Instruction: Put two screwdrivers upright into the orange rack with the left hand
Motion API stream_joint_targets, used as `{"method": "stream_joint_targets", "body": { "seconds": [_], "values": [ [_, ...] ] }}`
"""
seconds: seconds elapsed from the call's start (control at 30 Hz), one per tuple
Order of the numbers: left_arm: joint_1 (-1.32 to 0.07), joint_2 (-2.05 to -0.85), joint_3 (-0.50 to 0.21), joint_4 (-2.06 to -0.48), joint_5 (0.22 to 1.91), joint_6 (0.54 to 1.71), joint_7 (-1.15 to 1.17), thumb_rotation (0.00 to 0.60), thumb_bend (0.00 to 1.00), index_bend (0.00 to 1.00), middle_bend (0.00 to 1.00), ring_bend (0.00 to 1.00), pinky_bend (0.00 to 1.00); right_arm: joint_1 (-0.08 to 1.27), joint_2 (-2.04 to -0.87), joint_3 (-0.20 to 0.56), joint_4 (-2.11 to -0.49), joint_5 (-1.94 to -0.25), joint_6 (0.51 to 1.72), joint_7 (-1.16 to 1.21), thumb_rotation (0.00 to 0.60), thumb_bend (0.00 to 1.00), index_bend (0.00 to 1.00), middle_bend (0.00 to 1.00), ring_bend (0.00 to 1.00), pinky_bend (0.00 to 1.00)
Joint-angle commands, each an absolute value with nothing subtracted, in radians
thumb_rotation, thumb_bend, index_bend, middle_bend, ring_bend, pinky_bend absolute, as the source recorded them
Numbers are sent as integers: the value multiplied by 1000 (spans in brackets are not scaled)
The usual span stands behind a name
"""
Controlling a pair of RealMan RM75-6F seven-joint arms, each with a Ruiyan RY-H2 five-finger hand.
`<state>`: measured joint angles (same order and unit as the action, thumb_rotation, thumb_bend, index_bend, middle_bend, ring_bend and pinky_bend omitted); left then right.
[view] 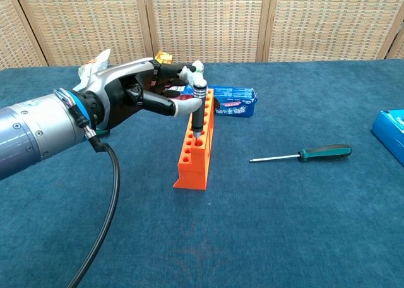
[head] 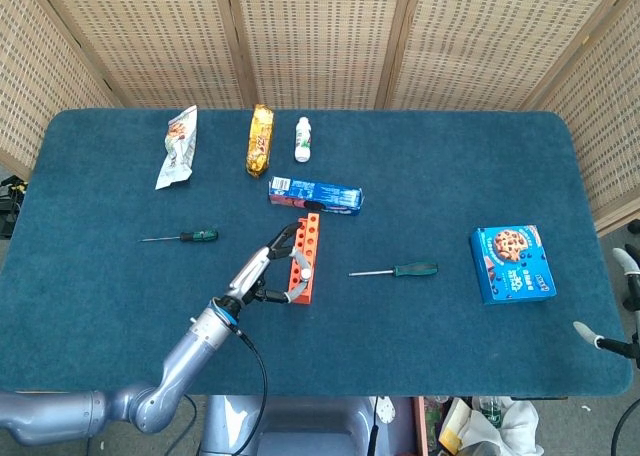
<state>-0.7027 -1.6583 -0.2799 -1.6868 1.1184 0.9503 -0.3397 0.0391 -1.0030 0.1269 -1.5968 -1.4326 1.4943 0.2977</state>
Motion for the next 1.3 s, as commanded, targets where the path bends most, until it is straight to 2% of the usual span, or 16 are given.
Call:
{"method": "stream_joint_targets", "body": {
  "seconds": [0.03,1.3],
  "values": [
    [-703,-1661,-278,-1684,1118,948,-336,600,442,566,0,0,0,39,-1003,127,-1596,-1432,1494,299,600,0,0,0,0,0],
    [-703,-1690,-287,-1653,1104,928,-313,600,442,565,0,0,0,39,-997,126,-1594,-1433,1490,318,600,0,0,0,0,0]
  ]
}}
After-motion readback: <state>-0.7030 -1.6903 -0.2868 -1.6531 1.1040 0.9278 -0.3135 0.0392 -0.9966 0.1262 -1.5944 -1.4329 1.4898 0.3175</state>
